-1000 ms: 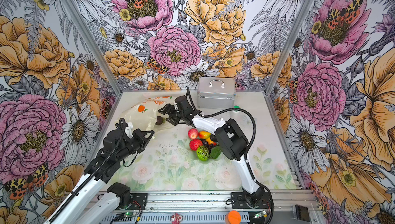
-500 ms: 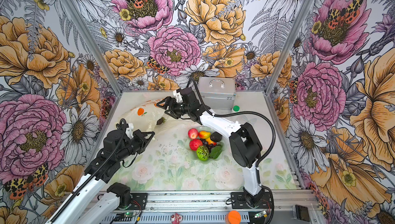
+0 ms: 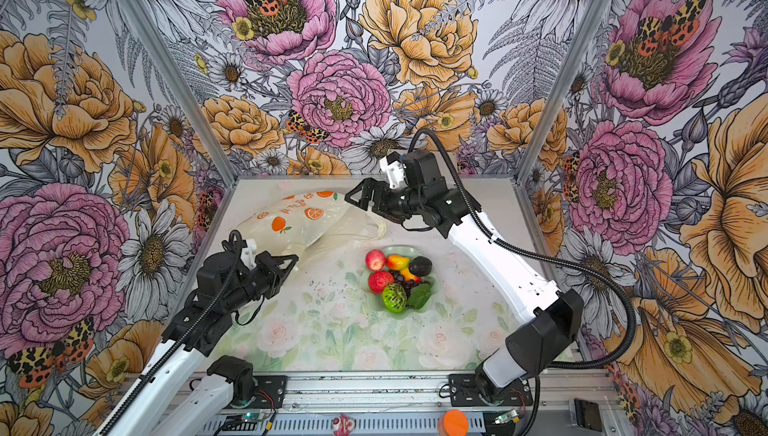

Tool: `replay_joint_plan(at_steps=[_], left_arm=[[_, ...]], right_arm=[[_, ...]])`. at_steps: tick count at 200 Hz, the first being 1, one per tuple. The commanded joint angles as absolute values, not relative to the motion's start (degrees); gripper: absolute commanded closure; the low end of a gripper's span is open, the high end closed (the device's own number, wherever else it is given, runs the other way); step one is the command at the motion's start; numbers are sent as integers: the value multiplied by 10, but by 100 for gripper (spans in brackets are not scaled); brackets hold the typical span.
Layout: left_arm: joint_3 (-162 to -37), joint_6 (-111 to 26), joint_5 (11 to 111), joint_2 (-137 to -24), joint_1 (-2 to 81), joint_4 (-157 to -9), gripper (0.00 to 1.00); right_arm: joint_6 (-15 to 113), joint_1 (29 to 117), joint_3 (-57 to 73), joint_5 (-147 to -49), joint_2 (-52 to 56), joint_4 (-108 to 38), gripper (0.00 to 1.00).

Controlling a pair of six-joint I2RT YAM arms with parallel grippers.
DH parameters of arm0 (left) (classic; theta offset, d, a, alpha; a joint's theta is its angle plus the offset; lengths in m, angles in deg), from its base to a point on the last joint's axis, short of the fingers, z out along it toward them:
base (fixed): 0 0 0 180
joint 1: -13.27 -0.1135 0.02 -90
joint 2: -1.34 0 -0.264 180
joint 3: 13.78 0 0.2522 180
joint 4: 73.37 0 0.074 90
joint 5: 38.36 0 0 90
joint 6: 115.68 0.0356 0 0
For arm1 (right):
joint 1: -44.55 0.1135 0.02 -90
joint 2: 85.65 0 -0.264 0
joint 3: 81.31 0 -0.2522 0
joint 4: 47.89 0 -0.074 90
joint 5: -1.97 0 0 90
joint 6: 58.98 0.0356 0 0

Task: Place the fruits into the plastic bag
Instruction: 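Open the right gripper inside the bag and withdraw it upward, then move the right gripper down over the red apple in the dish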

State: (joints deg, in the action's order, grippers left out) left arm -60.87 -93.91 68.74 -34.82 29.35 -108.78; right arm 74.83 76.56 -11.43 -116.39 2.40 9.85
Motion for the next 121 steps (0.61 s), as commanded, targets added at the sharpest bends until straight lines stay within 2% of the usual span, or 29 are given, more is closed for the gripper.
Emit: replay_joint_plan(at_steps=[1,43,121], left_arm=[[-622,-919,705,-337,287,-1086,100],[-615,-928,709,-333,282,-1080,100],[-623,-930,731,-333,263,-1094,100]], right_arm=[[635,765,-151,-1071,21,309,1],[588,783,-129,-995,46,367,1],[556,841,-210,-934,203,397,8]])
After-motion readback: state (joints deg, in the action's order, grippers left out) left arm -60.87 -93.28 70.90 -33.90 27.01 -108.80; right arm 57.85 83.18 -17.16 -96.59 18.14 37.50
